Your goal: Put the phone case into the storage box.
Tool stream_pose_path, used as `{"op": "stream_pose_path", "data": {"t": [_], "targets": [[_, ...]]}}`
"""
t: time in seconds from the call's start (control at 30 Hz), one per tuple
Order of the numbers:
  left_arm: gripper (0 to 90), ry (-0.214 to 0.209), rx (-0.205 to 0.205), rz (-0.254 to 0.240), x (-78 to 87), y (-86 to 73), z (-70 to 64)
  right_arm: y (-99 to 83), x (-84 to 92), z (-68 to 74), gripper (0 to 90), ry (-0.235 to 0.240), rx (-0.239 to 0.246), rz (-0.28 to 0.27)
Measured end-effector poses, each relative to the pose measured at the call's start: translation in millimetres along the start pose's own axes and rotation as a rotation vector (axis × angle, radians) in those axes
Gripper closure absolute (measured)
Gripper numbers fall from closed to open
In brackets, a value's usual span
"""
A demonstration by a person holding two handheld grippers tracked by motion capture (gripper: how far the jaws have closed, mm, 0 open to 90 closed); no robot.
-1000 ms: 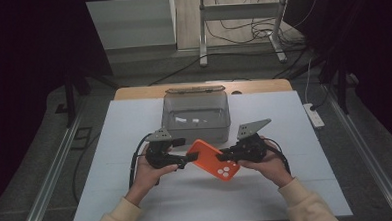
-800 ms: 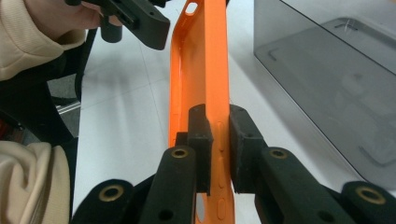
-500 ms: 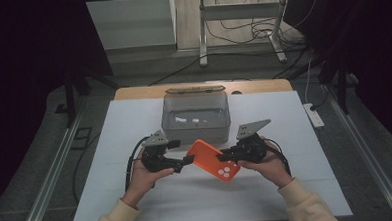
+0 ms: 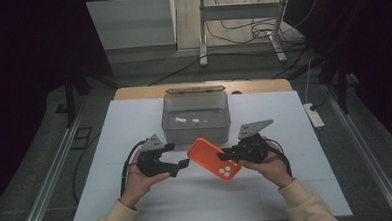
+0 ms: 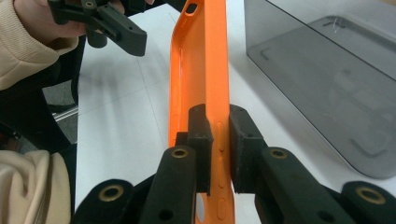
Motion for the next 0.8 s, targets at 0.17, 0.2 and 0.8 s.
{"op": "stream_pose_path", "data": {"t": [0.17,0.2,0.8], "targets": [[17.0,0.035,-0.006,0.014,6.7,-9.3,0.7,-0.7,2.4,-0.6,80.7,-0.008,-0.004,-0.010],[17.0,0.036,-0.004,0.013,8.0,-10.8,0.6,-0.8,2.7,-1.0,80.7,-0.013,-0.004,-0.010],[15.1,0.101,0.030,0.048,24.8,-52.1,2.4,0.8,9.6,-2.8,80.7,-0.060,-0.015,-0.027]]}}
Point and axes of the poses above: each handheld gripper's, and its own axes: x roughly backward along the jaws, y roughly out of its top, z roughly to its left, the point moved 6 cm from there along -x, roughly forward along the jaws, and after that the axes turned 8 degrees about -x, right-handed, at the moved point
